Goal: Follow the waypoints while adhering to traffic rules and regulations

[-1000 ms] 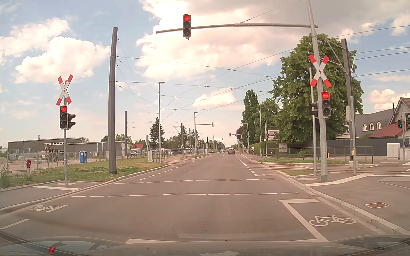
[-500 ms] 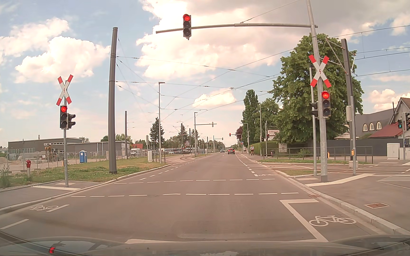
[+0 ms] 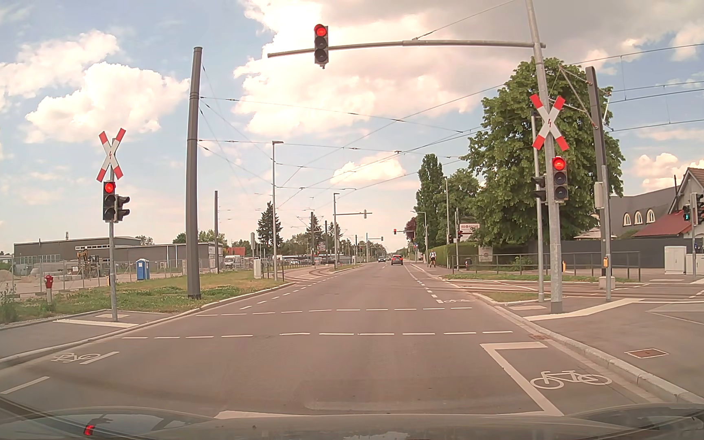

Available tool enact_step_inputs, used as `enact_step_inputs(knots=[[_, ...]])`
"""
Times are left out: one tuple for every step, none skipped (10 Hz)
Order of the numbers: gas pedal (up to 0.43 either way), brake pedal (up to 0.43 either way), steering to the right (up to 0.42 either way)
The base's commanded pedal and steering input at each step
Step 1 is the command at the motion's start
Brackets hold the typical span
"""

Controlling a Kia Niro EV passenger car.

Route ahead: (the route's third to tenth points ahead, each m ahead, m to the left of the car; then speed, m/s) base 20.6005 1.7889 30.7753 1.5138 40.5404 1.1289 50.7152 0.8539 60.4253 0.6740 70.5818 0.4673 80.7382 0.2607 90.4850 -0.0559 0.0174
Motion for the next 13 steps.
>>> enact_step_inputs(knots=[[0.0,0.537,-0.011],[0.0,0.53,-0.011],[0.0,0.5,-0.012],[0.0,0.488,-0.012],[0.0,0.488,-0.012],[0.0,0.494,-0.012],[0.0,0.5,-0.012],[0.0,0.518,-0.012],[0.0,0.53,-0.012],[0.0,0.549,-0.012],[0.0,0.573,-0.012],[0.0,0.573,-0.011],[0.0,0.573,-0.012]])
